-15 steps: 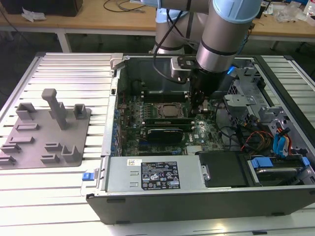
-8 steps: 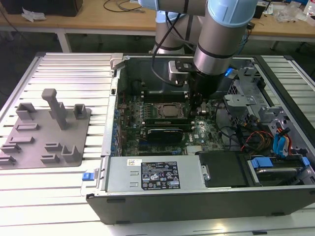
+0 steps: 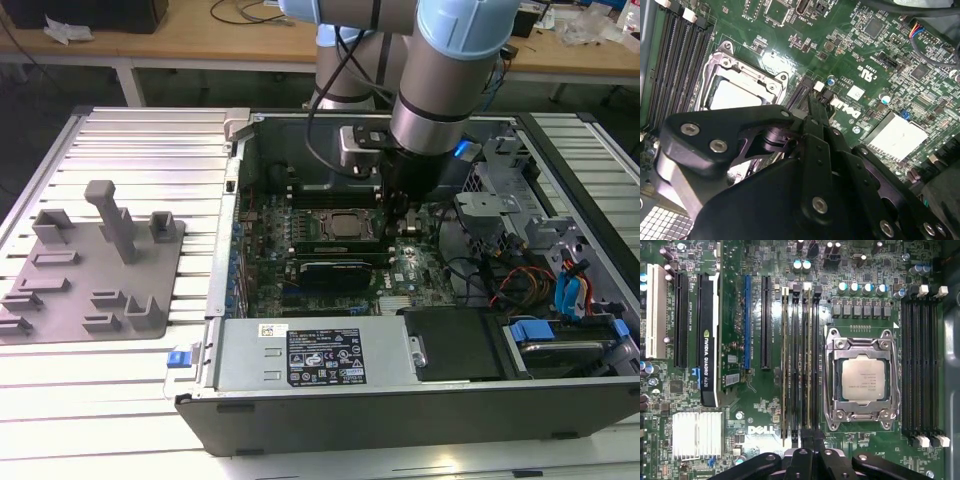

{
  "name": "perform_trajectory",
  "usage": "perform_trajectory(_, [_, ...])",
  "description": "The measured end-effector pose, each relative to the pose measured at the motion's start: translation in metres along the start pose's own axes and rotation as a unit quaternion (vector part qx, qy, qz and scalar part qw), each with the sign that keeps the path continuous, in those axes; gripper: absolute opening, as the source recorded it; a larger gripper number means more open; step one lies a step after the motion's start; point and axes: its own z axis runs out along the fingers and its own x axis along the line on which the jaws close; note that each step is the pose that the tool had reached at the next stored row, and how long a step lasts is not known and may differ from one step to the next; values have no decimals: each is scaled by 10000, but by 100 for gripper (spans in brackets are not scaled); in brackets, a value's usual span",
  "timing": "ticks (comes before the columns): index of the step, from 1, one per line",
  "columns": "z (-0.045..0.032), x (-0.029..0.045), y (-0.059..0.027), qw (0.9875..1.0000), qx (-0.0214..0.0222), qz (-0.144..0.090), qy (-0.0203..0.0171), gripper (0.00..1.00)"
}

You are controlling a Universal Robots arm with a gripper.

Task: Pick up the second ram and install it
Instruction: 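Press down the second ram until it locks into place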

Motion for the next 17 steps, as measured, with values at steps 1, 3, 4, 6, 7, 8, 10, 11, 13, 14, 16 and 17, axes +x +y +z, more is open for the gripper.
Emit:
perform_trajectory(1, [14,1,6,10000,8,1,-3,8])
perform_trajectory(3, [25,2,7,10000,10,-1,0,8])
perform_trajectory(4, [27,2,7,10000,11,0,-2,8])
perform_trajectory(6, [44,3,7,10000,11,0,-1,8])
perform_trajectory(7, [50,3,7,10000,11,0,-1,8])
perform_trajectory(8, [58,4,7,10000,10,0,0,8])
perform_trajectory(10, [62,5,6,10000,10,0,0,8])
perform_trajectory(11, [63,4,7,10000,10,0,0,8])
perform_trajectory(13, [76,5,6,10000,11,0,0,8])
perform_trajectory(14, [77,5,6,10000,10,0,1,8])
perform_trajectory(16, [71,3,6,10000,12,0,-5,8])
perform_trajectory(17, [37,2,7,10000,11,0,-3,8])
